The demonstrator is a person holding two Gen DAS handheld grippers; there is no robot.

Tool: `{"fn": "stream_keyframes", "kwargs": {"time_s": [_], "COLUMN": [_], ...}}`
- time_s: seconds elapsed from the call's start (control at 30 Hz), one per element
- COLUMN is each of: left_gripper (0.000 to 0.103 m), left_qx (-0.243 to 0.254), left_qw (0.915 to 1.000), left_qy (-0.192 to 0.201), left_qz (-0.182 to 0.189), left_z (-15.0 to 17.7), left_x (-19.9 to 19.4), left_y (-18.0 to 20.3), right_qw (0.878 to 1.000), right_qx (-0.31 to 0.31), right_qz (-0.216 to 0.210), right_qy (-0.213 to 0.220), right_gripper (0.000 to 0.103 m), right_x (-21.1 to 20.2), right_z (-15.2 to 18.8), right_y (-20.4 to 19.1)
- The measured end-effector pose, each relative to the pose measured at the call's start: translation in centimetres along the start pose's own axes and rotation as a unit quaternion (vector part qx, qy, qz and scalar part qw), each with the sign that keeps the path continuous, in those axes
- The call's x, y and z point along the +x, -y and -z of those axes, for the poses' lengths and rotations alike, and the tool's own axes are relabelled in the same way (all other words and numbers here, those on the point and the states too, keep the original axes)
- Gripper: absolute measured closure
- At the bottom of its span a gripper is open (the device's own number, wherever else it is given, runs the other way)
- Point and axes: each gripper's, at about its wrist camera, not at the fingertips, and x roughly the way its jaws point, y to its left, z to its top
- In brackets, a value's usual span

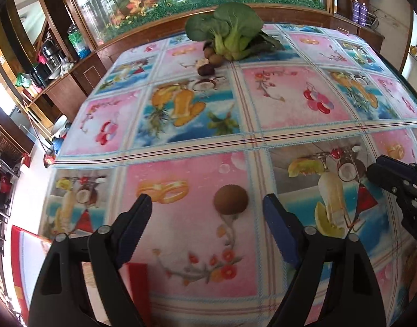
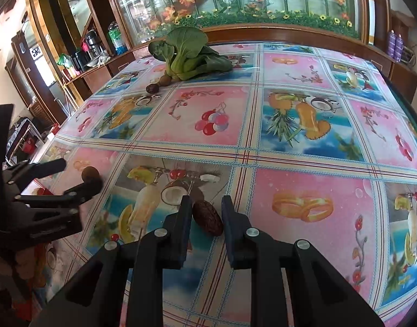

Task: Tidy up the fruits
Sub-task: 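Grasp a brown round fruit with the left tool while the right tool grasps a red date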

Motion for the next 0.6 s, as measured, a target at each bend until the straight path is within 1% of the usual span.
{"fn": "stream_keyframes", "kwargs": {"time_s": [0.03,0.1,0.13,0.17,0.2,0.23,0.27,0.37,0.5,0.6], "left_gripper": [0.032,0.038,0.044,0.054,0.059,0.067,0.073,0.074,0.074,0.074], "left_qx": [0.0,-0.01,-0.013,-0.017,-0.019,-0.021,-0.021,-0.017,-0.029,-0.032], "left_qw": [1.0,0.9998,0.9996,0.9992,0.9987,0.9982,0.9978,0.9978,0.997,0.9969], "left_qy": [-0.002,-0.001,-0.002,-0.002,-0.003,-0.003,-0.003,-0.001,-0.001,0.012], "left_qz": [0.004,0.018,0.024,0.037,0.048,0.056,0.063,0.063,0.071,0.071], "left_z": [0.0,-0.1,-0.2,-0.2,-0.2,-0.3,-0.2,0.0,0.5,1.1], "left_x": [0.2,0.4,0.5,0.5,0.4,0.5,0.4,0.2,-0.5,-2.4], "left_y": [0.1,0.1,0.0,0.0,0.0,0.0,0.1,0.5,0.3,0.3], "right_qw": [1.0,1.0,1.0,1.0,1.0,1.0,1.0,1.0,1.0,0.999], "right_qx": [0.001,0.004,0.003,0.004,0.005,0.005,0.006,0.01,0.015,0.023], "right_qz": [-0.001,-0.002,-0.001,-0.001,-0.001,-0.002,-0.003,-0.005,-0.009,-0.013], "right_qy": [0.0,0.0,0.001,0.001,0.001,0.001,-0.001,-0.002,0.006,0.02], "right_gripper": [0.082,0.082,0.082,0.082,0.082,0.083,0.083,0.083,0.083,0.083], "right_x": [0.0,0.0,0.0,0.0,0.0,0.0,0.0,0.0,-0.6,-1.3], "right_z": [0.0,0.0,0.0,0.0,-0.1,-0.1,-0.1,-0.1,-0.1,-0.2], "right_y": [0.0,0.1,0.1,0.1,0.1,0.1,0.1,0.1,0.1,0.4]}}
